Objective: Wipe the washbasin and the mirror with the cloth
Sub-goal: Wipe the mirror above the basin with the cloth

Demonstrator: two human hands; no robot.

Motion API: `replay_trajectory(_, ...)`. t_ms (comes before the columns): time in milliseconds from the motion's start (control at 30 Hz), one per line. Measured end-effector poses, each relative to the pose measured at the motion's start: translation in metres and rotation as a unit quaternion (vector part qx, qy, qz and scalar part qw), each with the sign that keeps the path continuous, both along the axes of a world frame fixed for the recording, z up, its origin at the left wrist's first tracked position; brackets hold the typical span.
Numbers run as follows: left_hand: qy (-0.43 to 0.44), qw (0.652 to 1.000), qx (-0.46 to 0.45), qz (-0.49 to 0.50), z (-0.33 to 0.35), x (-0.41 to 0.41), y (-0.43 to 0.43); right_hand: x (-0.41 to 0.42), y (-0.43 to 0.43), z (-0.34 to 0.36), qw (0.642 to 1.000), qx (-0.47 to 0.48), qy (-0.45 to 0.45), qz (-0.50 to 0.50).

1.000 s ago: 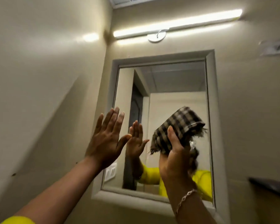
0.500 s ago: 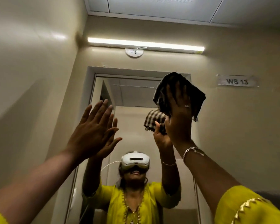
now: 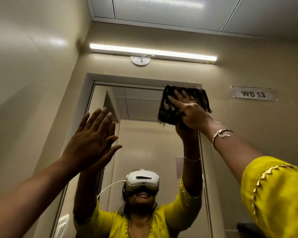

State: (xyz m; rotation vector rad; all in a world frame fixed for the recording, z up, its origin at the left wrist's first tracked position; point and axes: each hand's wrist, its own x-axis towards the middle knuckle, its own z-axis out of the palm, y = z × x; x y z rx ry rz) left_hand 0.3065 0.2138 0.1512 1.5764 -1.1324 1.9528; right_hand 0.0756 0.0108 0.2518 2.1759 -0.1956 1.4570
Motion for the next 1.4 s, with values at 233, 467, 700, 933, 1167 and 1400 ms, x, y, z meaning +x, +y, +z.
replay_trajectory(233, 0.017, 0.999, -0.027, 0.001, 0.006, 0.014, 0.003, 0.003, 0.003, 0.000, 0.985, 0.126, 0.041, 0.108)
replay_trajectory(467, 0.039, 0.998, -0.037, -0.023, 0.001, 0.020, 0.002, 0.009, 0.020, -0.003, 0.989, 0.103, -0.030, 0.099)
replay_trajectory(700, 0.052, 0.998, -0.028, -0.034, -0.007, 0.028, -0.002, 0.040, 0.022, -0.007, 0.983, 0.043, -0.179, -0.015)
replay_trajectory(933, 0.033, 0.998, -0.016, -0.053, -0.013, 0.030, -0.004, 0.047, 0.008, -0.013, 0.982, 0.036, -0.164, -0.089)
replay_trajectory(1167, 0.019, 0.999, -0.017, -0.034, 0.004, 0.036, 0.004, 0.042, 0.008, -0.009, 0.982, 0.028, -0.150, -0.114)
replay_trajectory(1400, 0.039, 0.998, -0.024, -0.030, 0.002, 0.046, 0.008, 0.043, 0.009, -0.014, 0.975, 0.039, -0.182, -0.120)
